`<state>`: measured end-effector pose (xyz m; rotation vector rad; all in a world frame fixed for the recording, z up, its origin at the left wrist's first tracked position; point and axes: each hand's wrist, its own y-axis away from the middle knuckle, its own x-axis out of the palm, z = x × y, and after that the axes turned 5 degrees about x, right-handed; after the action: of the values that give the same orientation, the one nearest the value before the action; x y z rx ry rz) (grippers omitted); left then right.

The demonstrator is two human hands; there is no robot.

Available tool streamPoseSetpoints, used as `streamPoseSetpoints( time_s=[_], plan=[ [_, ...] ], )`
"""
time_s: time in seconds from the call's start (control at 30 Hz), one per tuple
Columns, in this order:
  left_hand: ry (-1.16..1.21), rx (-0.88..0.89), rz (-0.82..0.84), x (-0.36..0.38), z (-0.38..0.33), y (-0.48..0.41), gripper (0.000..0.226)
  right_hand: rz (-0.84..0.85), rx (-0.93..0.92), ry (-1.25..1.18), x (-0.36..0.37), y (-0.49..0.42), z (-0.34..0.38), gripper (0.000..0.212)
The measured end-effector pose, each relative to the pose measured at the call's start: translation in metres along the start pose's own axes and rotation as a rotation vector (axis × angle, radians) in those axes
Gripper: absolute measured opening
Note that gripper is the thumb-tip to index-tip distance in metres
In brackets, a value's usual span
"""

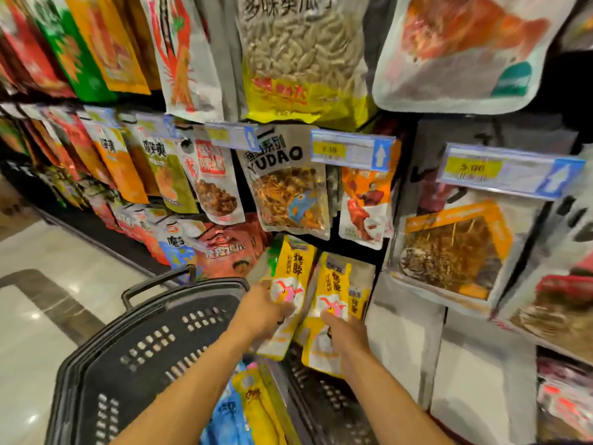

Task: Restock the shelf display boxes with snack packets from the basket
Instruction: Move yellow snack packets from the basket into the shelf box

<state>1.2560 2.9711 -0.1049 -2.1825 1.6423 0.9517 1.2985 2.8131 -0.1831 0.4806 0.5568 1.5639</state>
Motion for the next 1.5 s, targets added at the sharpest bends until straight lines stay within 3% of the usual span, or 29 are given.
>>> streamPoseSetpoints(
  time_s=[0.1,0.2,0.37,0.47,0.63,0.73,0.87,0.93,1.1,1.23,1.5],
  plan=[
    [-0.061,0.017,0.092,0.029,-0.015,-0.040,0.032,-0.120,0.025,0.023,-0.003,-0.032,-0.012,0.060],
    [-0.197,-0.014,0.154,0.062,-0.009,-0.079,0.033,-0.179,0.092,0.073,-0.001,-0.064,-0.018,0.045],
    [-0.235,-0.155,0.223,0.116,0.031,-0.128,0.010,-0.240,0.151,0.245,-0.003,-0.110,-0.024,0.056],
    [-0.256,-0.161,0.205,0.137,0.045,-0.154,0.032,-0.265,0.143,0.307,-0.002,-0.136,-0.025,0.051],
    [-0.244,-0.177,0.218,0.170,0.074,-0.192,0.044,-0.290,0.139,0.454,0.009,-0.166,-0.032,0.045],
    [-0.299,-0.167,0.205,0.170,0.076,-0.176,0.042,-0.272,0.098,0.577,0.010,-0.171,-0.038,0.045],
    [-0.524,-0.073,0.285,0.170,0.080,-0.163,0.072,-0.207,-0.049,0.771,0.013,-0.164,-0.054,0.076],
    [-0.639,0.003,0.303,0.166,0.076,-0.162,0.078,-0.201,-0.163,0.865,0.014,-0.159,-0.061,0.068],
    [-0.943,0.311,0.544,0.159,0.078,-0.161,0.058,-0.216,-0.491,1.351,0.006,-0.162,-0.071,0.058],
    [-1.067,0.266,0.663,0.162,0.094,-0.159,0.073,-0.155,-0.450,1.572,-0.003,-0.174,-0.075,0.059],
    [-1.269,0.189,0.633,0.182,0.101,-0.170,0.075,-0.121,-0.421,1.821,-0.006,-0.178,-0.078,0.056]
  ],
)
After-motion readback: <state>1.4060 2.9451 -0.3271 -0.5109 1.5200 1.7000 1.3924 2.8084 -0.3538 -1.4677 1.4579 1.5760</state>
